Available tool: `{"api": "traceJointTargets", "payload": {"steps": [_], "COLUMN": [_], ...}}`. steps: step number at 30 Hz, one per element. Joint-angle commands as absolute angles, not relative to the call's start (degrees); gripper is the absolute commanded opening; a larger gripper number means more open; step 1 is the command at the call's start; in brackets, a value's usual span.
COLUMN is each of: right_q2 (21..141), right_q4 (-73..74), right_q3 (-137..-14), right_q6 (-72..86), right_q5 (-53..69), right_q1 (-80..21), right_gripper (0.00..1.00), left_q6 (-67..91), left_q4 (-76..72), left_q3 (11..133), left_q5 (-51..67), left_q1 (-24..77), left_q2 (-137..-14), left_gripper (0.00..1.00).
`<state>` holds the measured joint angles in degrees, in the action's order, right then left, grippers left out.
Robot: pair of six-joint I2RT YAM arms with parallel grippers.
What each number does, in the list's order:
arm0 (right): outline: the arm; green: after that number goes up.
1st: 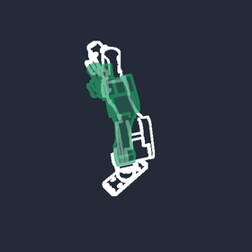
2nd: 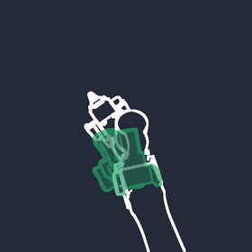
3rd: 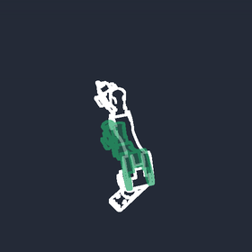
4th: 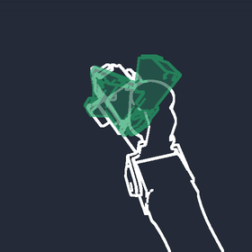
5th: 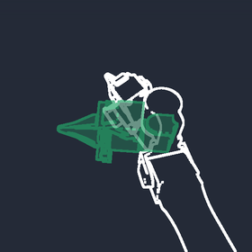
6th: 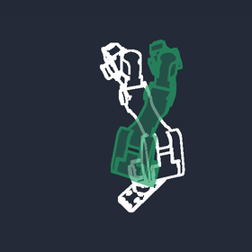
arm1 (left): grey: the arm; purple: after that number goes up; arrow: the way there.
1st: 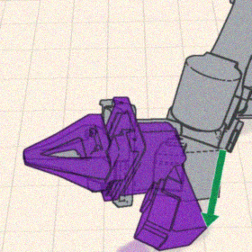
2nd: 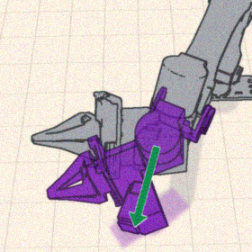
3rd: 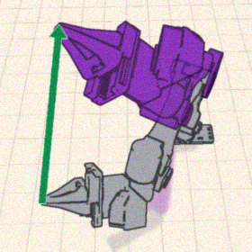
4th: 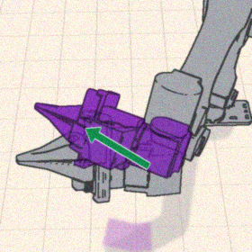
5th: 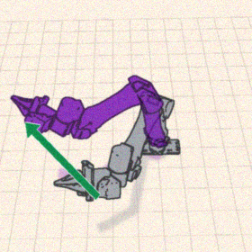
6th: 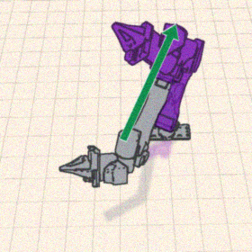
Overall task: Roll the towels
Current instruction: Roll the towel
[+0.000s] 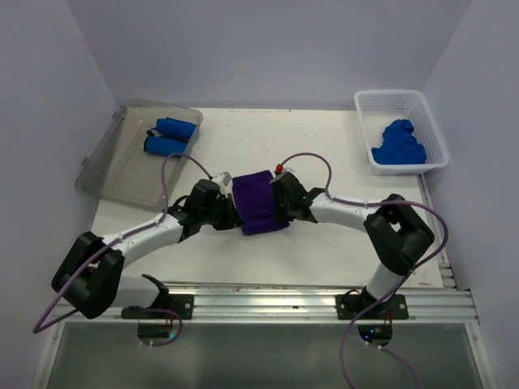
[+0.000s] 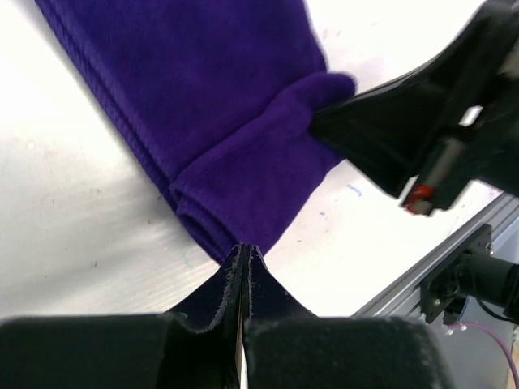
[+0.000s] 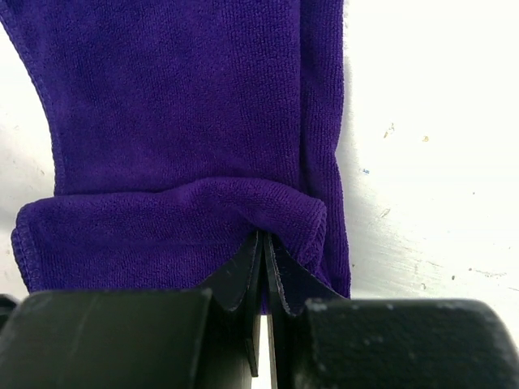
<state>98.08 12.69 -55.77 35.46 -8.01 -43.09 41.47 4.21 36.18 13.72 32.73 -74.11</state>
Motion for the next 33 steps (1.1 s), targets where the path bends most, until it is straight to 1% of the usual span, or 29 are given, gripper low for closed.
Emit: {"api": "traceJointTargets", "payload": {"steps": [1, 4, 9, 13, 20, 24, 26, 30, 33], "right_q2": [100.55, 100.46, 99.93, 99.41, 97.12, 95.11, 92.38, 87.20, 81.84], "right_q4": [15.82, 15.82, 15.64, 15.38, 12.40, 11.25, 10.55, 13.00, 14.84], "right_q3": [-52.73, -52.47, -51.59, -50.19, -45.01, -40.88, -38.16, -35.34, -34.01], "right_q6": [36.47, 36.74, 36.91, 37.09, 38.14, 39.98, 41.13, 46.04, 51.05], "right_q5": [-9.67, -9.49, -9.23, -8.97, -8.18, -5.72, -4.40, -5.53, -7.37], "right_q1": [-41.66, -41.40, -41.13, -41.04, -41.04, -41.39, -42.62, -46.66, -51.75], "right_gripper": [0.07, 0.07, 0.07, 0.07, 0.07, 0.06, 0.06, 0.06, 0.07], "left_q6": [43.77, 43.86, 41.66, 40.61, 40.52, 40.52, 40.26, 39.29, 38.76], "left_q4": [-2.28, -4.13, -2.81, -2.46, -0.09, 2.63, 3.60, 6.32, 7.56], "left_q3": [35.51, 36.12, 37.00, 37.18, 37.09, 37.53, 37.70, 39.02, 40.16], "left_q5": [15.03, 14.59, 10.38, 9.76, 8.44, 8.44, 8.17, 6.33, 5.80], "left_q1": [34.10, 34.45, 34.28, 33.84, 33.75, 33.84, 33.75, 33.84, 33.84], "left_q2": [-76.37, -78.39, -82.96, -85.87, -82.27, -81.21, -80.77, -80.68, -80.60], "left_gripper": [0.00, 0.00, 0.00, 0.00, 0.00, 0.00, 0.00, 0.00, 0.00]}}
